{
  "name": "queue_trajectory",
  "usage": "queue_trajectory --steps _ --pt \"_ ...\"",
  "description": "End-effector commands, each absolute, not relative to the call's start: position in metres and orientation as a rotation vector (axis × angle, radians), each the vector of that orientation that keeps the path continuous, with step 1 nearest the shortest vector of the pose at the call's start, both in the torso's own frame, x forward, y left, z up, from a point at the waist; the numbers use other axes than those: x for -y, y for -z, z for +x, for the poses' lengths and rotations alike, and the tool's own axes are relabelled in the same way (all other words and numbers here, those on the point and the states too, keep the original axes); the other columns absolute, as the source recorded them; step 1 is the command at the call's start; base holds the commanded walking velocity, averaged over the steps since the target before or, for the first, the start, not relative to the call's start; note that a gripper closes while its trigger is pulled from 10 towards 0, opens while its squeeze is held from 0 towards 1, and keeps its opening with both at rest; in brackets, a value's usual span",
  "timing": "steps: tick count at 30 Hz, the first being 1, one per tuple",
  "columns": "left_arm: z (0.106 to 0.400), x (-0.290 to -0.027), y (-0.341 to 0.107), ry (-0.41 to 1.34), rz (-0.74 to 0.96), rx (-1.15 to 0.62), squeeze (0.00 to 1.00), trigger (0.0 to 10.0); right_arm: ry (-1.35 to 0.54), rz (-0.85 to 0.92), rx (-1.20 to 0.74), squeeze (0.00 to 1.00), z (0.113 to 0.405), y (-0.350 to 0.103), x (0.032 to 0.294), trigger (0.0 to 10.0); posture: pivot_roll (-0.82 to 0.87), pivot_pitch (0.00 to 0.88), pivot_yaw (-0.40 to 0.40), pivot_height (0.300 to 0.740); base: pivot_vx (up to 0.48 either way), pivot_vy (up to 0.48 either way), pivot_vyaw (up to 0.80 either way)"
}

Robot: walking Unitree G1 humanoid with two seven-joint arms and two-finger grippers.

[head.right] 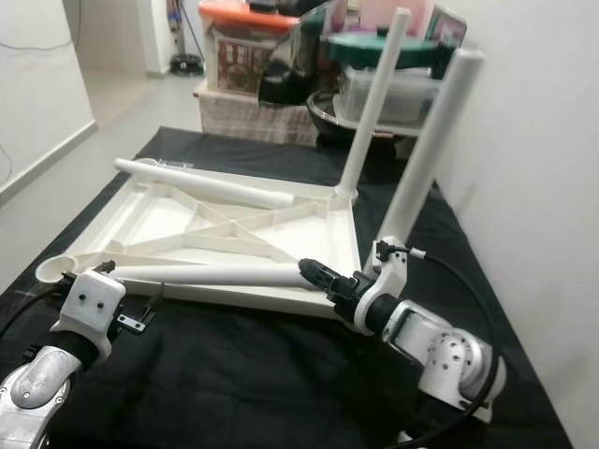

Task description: Building children table

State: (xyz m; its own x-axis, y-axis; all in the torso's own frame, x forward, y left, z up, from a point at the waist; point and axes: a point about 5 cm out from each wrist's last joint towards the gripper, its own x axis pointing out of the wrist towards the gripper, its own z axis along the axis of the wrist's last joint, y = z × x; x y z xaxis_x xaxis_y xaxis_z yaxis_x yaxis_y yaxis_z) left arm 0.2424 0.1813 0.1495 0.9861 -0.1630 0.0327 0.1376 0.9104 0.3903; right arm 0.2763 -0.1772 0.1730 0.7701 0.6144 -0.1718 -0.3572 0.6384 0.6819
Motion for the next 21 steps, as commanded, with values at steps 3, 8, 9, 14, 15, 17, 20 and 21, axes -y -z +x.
queue_trajectory --steps 3,8,9,14,15,17,20,21 --pt "0.243 -0.181 -0.147 0.169 0.419 0.055 0.0 10.0 -0.727 0.636 -0.402 0.0 0.273 -0.18 0.163 10.0 -0.04 0.0 -0.086 0.74 0.0 0.0 0.0" --pt "0.243 -0.182 -0.147 0.172 0.426 0.055 0.0 10.0 -0.747 0.617 -0.421 0.0 0.271 -0.176 0.16 10.0 -0.03 0.0 -0.088 0.74 0.0 0.0 0.0" --pt "0.244 -0.182 -0.147 0.174 0.431 0.056 0.0 10.0 -0.756 0.612 -0.427 0.0 0.27 -0.175 0.159 10.0 -0.03 0.0 -0.088 0.74 0.0 0.0 0.0" --pt "0.243 -0.181 -0.148 0.321 0.477 0.033 0.0 10.0 -0.814 0.585 -0.44 0.0 0.269 -0.175 0.154 10.0 -0.02 0.0 -0.092 0.74 0.0 0.0 0.0" --pt "0.243 -0.181 -0.148 0.321 0.477 0.033 0.0 10.0 -0.814 0.585 -0.44 0.0 0.269 -0.175 0.154 10.0 -0.02 0.0 -0.092 0.74 0.0 0.0 0.0" --pt "0.242 -0.186 -0.152 0.491 0.542 0.001 0.0 10.0 -0.866 0.557 -0.432 0.0 0.272 -0.18 0.149 10.0 -0.02 0.0 -0.082 0.74 0.0 0.0 0.0" --pt "0.244 -0.19 -0.154 0.53 0.569 -0.006 0.0 10.0 -0.886 0.547 -0.425 0.0 0.273 -0.182 0.146 10.0 -0.02 0.0 -0.078 0.74 0.0 0.0 0.0" --pt "0.245 -0.194 -0.157 0.565 0.596 -0.014 0.0 10.0 -0.908 0.537 -0.412 0.0 0.274 -0.187 0.143 10.0 -0.02 0.0 -0.073 0.74 0.0 0.0 0.0"
